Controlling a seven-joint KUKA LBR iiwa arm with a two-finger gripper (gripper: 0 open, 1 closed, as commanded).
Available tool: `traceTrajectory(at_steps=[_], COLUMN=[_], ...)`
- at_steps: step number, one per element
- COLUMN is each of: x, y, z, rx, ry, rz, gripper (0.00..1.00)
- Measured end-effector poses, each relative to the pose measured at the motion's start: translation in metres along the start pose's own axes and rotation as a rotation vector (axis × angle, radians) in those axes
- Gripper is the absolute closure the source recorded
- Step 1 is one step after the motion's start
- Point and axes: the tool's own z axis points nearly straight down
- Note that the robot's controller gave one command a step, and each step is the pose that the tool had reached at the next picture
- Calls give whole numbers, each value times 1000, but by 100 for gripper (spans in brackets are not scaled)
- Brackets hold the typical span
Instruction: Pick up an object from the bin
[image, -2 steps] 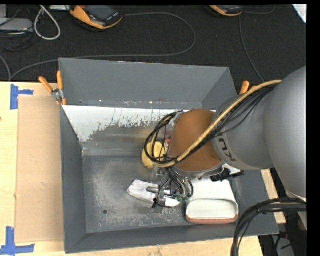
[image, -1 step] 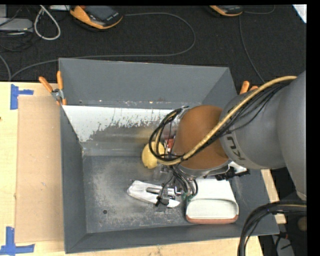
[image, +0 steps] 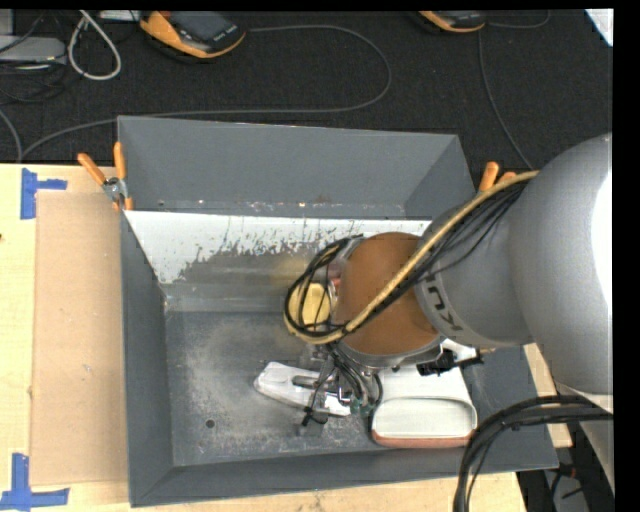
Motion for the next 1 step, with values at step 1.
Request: traceTrajectory(at_steps=[1], x=[3], y=[1], z=[6], rx=[-8], ry=[-16], rz=[140], gripper=[0])
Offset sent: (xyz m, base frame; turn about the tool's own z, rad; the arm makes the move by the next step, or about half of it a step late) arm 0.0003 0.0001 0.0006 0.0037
